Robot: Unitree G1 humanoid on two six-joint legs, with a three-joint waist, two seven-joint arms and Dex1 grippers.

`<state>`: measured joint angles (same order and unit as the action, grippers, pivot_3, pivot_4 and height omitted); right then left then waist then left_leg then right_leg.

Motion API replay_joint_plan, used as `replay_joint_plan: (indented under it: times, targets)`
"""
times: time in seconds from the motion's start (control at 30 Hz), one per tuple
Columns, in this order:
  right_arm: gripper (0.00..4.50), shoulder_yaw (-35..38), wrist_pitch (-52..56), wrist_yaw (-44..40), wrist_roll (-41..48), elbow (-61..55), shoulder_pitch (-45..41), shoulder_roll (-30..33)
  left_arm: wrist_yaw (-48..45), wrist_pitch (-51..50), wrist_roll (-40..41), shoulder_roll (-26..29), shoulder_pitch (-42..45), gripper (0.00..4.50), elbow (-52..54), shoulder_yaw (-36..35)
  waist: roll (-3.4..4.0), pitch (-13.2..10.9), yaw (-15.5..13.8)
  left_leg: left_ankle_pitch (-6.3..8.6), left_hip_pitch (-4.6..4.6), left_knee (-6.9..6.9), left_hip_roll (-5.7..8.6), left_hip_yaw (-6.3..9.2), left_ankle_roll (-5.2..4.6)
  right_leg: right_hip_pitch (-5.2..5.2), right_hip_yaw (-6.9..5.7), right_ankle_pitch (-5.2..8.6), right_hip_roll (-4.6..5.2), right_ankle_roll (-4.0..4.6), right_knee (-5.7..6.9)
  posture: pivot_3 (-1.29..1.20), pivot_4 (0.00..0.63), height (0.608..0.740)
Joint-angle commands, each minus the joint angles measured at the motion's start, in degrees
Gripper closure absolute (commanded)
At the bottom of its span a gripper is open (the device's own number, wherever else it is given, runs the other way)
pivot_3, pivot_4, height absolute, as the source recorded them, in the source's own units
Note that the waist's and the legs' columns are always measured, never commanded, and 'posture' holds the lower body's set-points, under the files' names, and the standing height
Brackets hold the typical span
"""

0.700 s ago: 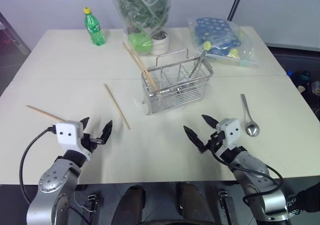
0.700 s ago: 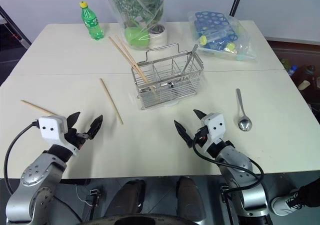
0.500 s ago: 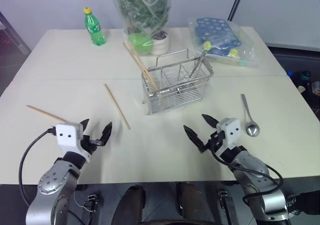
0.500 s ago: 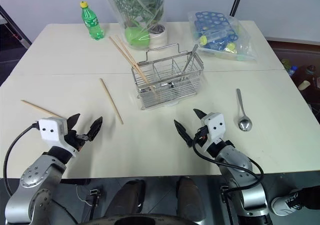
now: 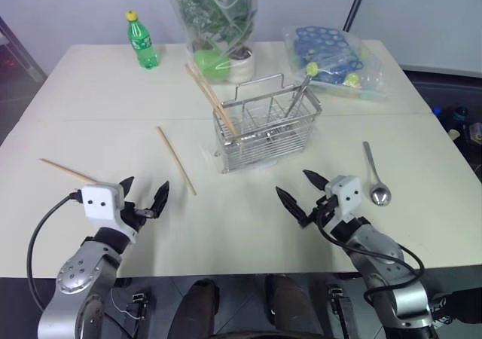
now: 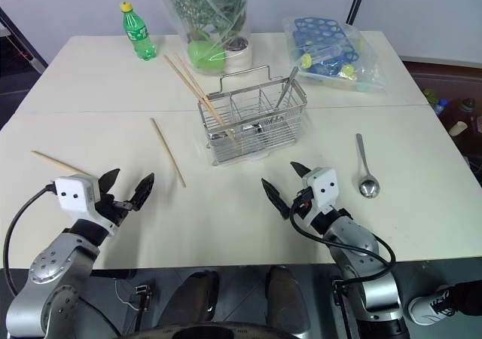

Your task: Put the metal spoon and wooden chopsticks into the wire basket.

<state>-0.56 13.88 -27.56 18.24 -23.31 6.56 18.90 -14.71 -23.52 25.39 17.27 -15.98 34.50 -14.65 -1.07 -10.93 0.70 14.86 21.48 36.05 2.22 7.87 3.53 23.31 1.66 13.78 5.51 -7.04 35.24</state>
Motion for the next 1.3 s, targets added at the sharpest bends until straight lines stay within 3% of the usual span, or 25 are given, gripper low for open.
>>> replay_joint_plan:
  times: [0.03, 0.53, 0.8, 1.0, 1.17, 1.3]
  targets:
    - [0.00, -0.11, -1.73, -0.03, -0.07, -0.99, 0.14, -0.61, 0.06, 0.31, 0.02, 0.29, 0.45, 0.05, 1.55, -0.37, 0.00, 0.00, -0.02, 0.00, 0.00, 0.00, 0.00, 0.00, 0.00, 0.00, 0.00, 0.00, 0.00, 0.00, 0.00, 0.00, 0.150, 0.740]
    - [0.00, 0.75, -1.64, 0.08, 0.00, -0.72, -0.50, 0.14, -0.80, 0.47, -0.01, 1.76, 2.31, 0.05, 0.85, -0.41, 0.00, 0.00, 0.00, 0.00, 0.00, 0.00, 0.00, 0.00, 0.00, 0.00, 0.00, 0.00, 0.00, 0.00, 0.00, 0.00, 0.150, 0.740]
    - [0.00, 4.74, 2.97, -1.16, 2.46, -2.48, -2.07, 4.89, -15.64, -2.81, 10.55, 11.41, 3.82, 0.05, 6.52, 1.70, 0.01, 0.00, -0.01, 0.00, 0.00, 0.00, 0.00, -0.02, 0.00, 0.00, 0.00, 0.00, 0.01, 0.01, -0.01, 0.00, 0.150, 0.740]
    - [0.00, 5.71, 4.32, -0.80, 2.63, -3.63, -1.40, 5.51, -28.60, -3.87, 18.90, 19.63, 9.43, 0.05, 0.86, -0.43, 0.05, 0.00, 0.05, 0.00, -0.01, 0.00, 0.00, -0.03, -0.01, -0.01, 0.00, 0.01, 0.00, 0.03, 0.00, 0.00, 0.150, 0.740]
    - [0.00, 5.56, 5.22, 0.05, 2.46, -5.41, -0.35, 5.12, -34.43, -5.75, 23.11, 22.16, 15.96, 0.05, -3.11, 1.27, 0.07, -0.01, 0.07, 0.00, 0.00, 0.00, 0.00, -0.04, -0.01, -0.01, 0.00, 0.01, 0.00, 0.02, 0.00, 0.00, 0.150, 0.740]
    - [0.00, 5.44, 6.39, 0.65, 2.31, -6.16, 0.01, 5.30, -39.66, -5.79, 22.03, 23.98, 19.08, 0.05, -5.73, 3.71, 0.08, -0.02, 0.19, 0.00, -0.01, -0.01, 0.00, -0.03, -0.02, 0.00, 0.00, 0.00, -0.01, 0.02, 0.01, 0.00, 0.150, 0.740]
